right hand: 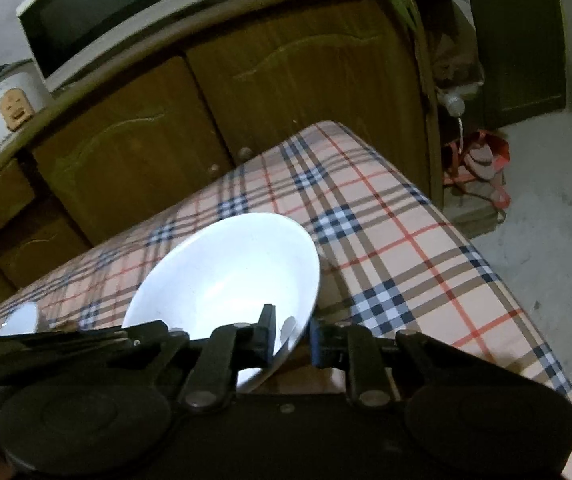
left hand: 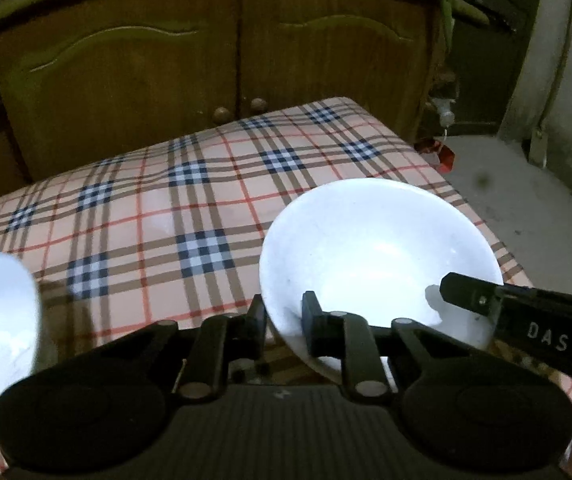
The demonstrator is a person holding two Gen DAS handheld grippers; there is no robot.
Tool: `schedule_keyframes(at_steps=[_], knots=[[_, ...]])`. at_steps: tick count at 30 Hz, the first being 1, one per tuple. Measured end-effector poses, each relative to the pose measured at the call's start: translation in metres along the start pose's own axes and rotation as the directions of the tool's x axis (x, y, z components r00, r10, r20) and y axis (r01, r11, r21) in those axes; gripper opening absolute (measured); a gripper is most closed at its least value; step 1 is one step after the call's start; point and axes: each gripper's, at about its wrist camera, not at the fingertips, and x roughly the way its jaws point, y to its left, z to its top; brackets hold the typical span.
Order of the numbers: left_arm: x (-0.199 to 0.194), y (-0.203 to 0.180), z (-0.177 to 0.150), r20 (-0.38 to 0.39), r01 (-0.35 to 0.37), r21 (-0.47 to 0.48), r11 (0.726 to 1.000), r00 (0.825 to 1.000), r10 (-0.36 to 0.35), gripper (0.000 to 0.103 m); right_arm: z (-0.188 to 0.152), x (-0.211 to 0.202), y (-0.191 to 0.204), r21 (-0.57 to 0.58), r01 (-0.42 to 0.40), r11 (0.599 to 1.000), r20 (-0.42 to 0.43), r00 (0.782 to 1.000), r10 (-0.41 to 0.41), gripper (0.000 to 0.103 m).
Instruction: Organize plates and bowls
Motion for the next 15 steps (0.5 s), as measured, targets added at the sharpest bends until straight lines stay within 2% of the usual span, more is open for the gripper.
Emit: schedule_keyframes(at_steps=[6, 15], knots=[[-0.049, 0.001, -0.005, 0.041, -0.016, -0.027, 1.000, 0.999, 0.017, 0.020, 0.000, -0.042, 0.021, -0.034, -0.023, 0.999, 0.036, 0.999, 0.024, 0.022], [-0.145, -0.003, -0.031, 0.116, -0.079, -0.006, 0.997, 0.990, 0.079, 0.020, -0.018, -0.129, 0.058, -0.081, -0.084, 0.993, 0.084, 0.992, 0.091, 0.022]])
